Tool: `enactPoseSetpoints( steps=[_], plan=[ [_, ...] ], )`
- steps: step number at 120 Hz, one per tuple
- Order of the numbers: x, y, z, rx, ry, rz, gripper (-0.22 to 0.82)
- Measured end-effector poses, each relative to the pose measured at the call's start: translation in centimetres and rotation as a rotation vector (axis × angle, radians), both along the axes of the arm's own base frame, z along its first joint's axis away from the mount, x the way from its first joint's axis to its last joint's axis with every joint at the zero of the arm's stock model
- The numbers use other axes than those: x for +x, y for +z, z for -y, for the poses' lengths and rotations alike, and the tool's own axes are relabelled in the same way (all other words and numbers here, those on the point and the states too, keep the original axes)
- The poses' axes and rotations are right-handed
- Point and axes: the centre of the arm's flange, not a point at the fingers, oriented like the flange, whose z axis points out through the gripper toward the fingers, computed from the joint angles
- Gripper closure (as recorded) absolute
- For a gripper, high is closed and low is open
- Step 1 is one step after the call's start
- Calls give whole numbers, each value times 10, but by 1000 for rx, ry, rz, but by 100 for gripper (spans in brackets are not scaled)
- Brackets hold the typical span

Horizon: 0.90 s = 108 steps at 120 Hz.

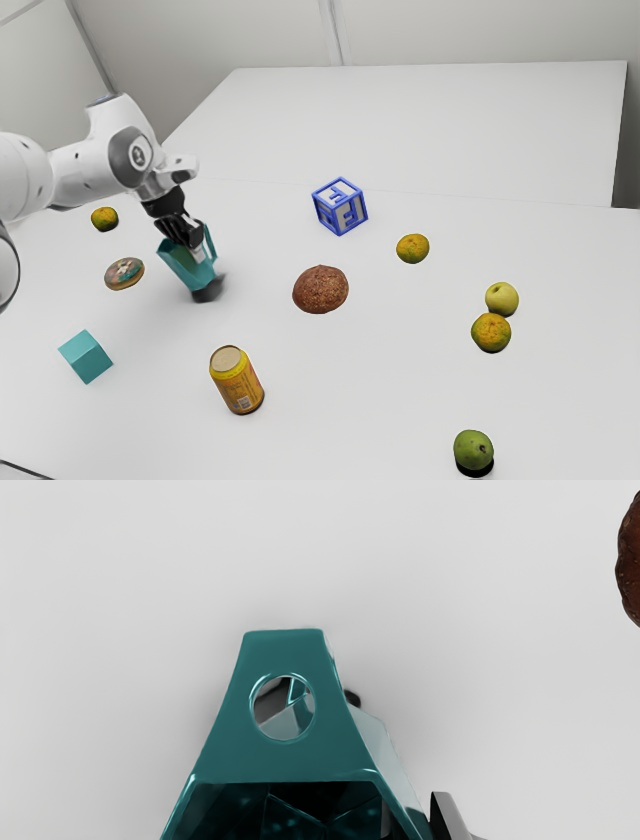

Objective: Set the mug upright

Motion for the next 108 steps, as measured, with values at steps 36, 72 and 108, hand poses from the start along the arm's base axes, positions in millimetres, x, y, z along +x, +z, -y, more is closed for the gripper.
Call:
enactPoseSetpoints(
  steps=[36,72,108],
  plan=[
    [-25,-8,21,83,162,33,78],
    [-39,-15,35,179,258,25,78],
    [-48,-28,44,223,362,6,78]
  ],
)
